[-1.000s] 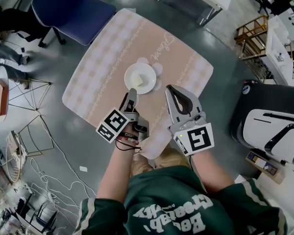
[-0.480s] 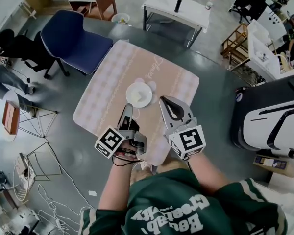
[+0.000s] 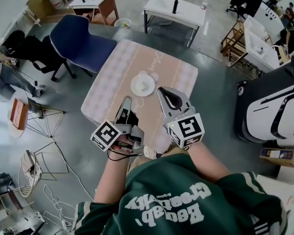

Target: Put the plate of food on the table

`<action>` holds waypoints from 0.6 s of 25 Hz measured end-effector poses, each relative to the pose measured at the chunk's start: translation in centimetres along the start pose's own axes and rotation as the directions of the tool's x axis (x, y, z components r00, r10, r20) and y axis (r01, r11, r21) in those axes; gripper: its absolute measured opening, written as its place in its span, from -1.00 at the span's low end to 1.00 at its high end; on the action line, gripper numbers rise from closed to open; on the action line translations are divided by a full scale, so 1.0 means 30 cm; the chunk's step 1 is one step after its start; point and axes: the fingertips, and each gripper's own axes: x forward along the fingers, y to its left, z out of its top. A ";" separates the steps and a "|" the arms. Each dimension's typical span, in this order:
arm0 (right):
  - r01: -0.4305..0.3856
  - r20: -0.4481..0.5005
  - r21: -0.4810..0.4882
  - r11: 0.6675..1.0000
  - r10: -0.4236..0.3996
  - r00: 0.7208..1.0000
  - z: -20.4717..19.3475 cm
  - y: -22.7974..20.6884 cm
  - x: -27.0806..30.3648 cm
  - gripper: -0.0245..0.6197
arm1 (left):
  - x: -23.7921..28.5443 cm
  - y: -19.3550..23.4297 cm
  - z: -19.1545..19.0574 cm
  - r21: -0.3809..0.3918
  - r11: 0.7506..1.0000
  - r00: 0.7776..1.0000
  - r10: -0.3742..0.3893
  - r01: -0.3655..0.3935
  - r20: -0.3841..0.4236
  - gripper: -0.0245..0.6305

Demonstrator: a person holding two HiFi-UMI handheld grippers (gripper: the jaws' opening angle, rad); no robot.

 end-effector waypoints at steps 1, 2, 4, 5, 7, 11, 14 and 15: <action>0.003 0.000 0.004 1.000 -0.003 1.000 0.001 0.006 -0.012 -0.88 | -0.015 -0.017 0.002 0.021 1.000 1.000 -0.012 0.012 -0.002 -0.89; 0.006 0.000 0.009 1.000 -0.006 1.000 0.001 0.012 -0.025 -0.88 | -0.030 -0.037 0.005 0.046 0.999 1.000 -0.026 0.026 -0.005 -0.89; 0.014 0.000 0.015 1.000 -0.014 1.000 -0.002 0.023 -0.048 -0.88 | -0.053 -0.074 0.008 0.076 0.995 0.998 -0.059 0.060 -0.014 -0.89; 0.017 -0.001 0.014 1.000 -0.017 1.000 -0.005 0.028 -0.059 -0.88 | -0.060 -0.085 0.004 0.076 0.995 0.997 -0.071 0.072 -0.022 -0.90; 0.022 -0.004 0.007 1.000 -0.022 1.000 -0.011 0.035 -0.074 -0.88 | -0.069 -0.095 -0.004 0.077 0.993 0.996 -0.085 0.087 -0.036 -0.90; 0.029 -0.014 0.001 1.000 -0.029 0.999 -0.015 0.044 -0.094 -0.88 | -0.085 -0.103 -0.022 0.118 0.989 0.994 -0.085 0.092 -0.063 -0.90; 0.028 -0.018 -0.005 1.000 -0.028 0.999 -0.013 0.048 -0.106 -0.88 | -0.099 -0.121 -0.017 0.176 0.979 0.994 -0.090 0.098 -0.056 -0.90; 0.028 -0.017 -0.007 1.000 -0.028 0.999 -0.012 0.049 -0.109 -0.88 | -0.102 -0.129 -0.014 0.195 0.975 0.994 -0.095 0.104 -0.054 -0.90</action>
